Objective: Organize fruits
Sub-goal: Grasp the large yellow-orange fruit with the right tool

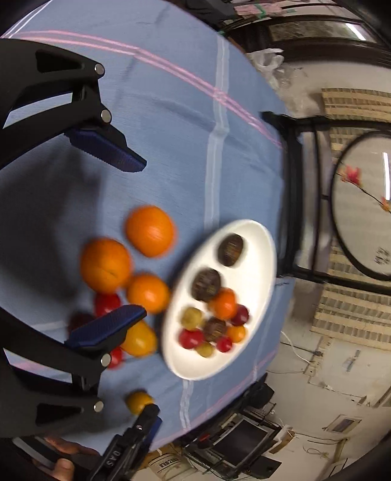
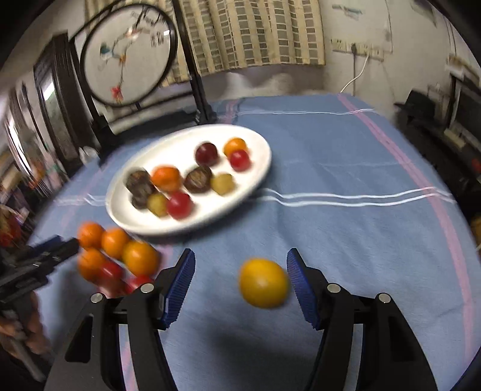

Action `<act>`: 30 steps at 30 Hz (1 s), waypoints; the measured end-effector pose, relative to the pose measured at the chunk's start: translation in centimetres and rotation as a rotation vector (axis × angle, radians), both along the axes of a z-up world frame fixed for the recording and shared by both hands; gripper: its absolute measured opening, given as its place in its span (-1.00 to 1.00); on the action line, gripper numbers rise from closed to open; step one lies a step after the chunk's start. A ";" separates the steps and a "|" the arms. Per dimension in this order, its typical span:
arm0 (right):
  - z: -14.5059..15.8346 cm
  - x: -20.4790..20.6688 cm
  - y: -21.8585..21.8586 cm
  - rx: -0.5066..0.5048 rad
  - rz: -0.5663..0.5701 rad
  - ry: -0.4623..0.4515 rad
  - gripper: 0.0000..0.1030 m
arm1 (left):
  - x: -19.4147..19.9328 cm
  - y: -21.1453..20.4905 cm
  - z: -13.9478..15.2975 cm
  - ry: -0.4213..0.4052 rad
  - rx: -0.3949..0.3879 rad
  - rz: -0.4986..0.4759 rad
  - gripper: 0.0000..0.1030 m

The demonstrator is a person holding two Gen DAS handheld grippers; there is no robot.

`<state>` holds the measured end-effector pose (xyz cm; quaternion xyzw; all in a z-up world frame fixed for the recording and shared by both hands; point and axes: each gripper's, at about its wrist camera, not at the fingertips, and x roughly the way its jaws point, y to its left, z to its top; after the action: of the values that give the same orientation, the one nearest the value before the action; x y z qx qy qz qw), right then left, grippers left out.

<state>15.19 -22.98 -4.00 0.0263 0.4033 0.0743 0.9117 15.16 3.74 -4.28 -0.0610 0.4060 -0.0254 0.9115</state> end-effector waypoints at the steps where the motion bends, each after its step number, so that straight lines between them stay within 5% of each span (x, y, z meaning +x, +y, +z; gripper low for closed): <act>1: -0.7 0.0 0.2 -0.024 -0.007 0.023 0.25 | -0.1 0.3 -0.4 0.022 0.000 0.004 0.70; 6: -2.6 1.2 0.7 -0.067 -0.016 0.090 0.11 | -0.5 1.2 -0.4 0.020 -0.051 -0.003 0.70; 8: -2.4 1.4 0.4 -0.074 -0.034 0.083 -0.22 | -0.7 0.8 -0.5 0.022 -0.050 -0.021 0.70; 11: -2.4 1.5 -0.6 -0.002 -0.047 0.090 -0.23 | -0.6 0.2 -0.8 0.035 -0.042 -0.043 0.70; 21: -1.7 0.5 0.3 -0.001 0.008 0.069 -0.23 | -0.8 -0.7 -1.2 0.060 -0.025 -0.094 0.70; 29: -0.9 -0.4 1.5 0.016 0.087 0.049 -0.23 | -1.0 -1.6 -1.5 0.076 0.078 -0.152 0.70; 30: -0.9 -0.5 1.6 0.015 0.093 0.050 -0.23 | -1.0 -1.8 -1.7 0.080 0.093 -0.165 0.58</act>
<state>14.74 -21.37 -4.87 0.0161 0.4262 0.1191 0.8966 14.13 1.98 -5.97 0.0142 0.4467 -0.0790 0.8911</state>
